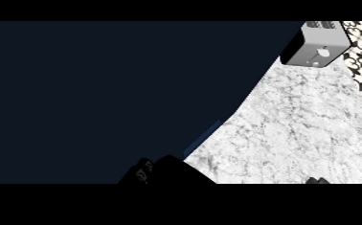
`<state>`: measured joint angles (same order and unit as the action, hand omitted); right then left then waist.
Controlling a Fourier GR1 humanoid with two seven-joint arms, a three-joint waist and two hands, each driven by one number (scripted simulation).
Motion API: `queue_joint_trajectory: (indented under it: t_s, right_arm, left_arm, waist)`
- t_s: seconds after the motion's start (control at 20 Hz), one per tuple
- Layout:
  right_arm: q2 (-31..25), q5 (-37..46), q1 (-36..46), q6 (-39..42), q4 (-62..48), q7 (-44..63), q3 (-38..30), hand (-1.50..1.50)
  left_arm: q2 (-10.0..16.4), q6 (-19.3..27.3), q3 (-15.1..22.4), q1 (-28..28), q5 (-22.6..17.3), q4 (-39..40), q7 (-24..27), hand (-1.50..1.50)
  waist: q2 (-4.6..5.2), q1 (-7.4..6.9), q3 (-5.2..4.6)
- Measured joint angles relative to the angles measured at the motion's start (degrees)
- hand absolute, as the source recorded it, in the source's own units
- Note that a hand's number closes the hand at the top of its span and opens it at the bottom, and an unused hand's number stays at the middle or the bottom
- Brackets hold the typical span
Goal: Pick up the wine, place it into the cabinet and close the cabinet
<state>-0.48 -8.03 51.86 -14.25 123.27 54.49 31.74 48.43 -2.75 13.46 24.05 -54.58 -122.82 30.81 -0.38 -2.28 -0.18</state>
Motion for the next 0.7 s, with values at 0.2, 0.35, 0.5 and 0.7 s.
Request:
queue_joint_trajectory:
  t_s: [0.2,0.35,0.5,0.7]
  right_arm:
    - [0.3,2.0,7.0,-4.5,-10.6,-4.6,1.6,1.50]
    - [0.4,2.1,12.0,-6.9,-19.5,-8.9,1.0,1.50]
    - [0.4,0.8,15.9,-8.7,-28.6,-13.5,-0.4,1.50]
    - [0.5,-2.7,20.2,-9.7,-39.8,-19.0,-2.9,1.50]
  left_arm:
    - [2.3,-6.1,-5.0,1.8,-4.0,2.0,-0.3,1.50]
    - [3.3,-9.0,-7.5,2.8,-6.1,2.2,-1.0,1.50]
    - [4.1,-12.1,-10.0,3.1,-7.8,3.7,-1.4,1.50]
    - [4.8,-15.2,-13.1,3.3,-10.2,5.9,-2.2,1.50]
  waist:
    - [0.15,-0.40,0.00]
    - [0.31,-0.68,0.03]
    - [0.53,-1.03,0.01]
    - [0.73,-1.14,0.03]
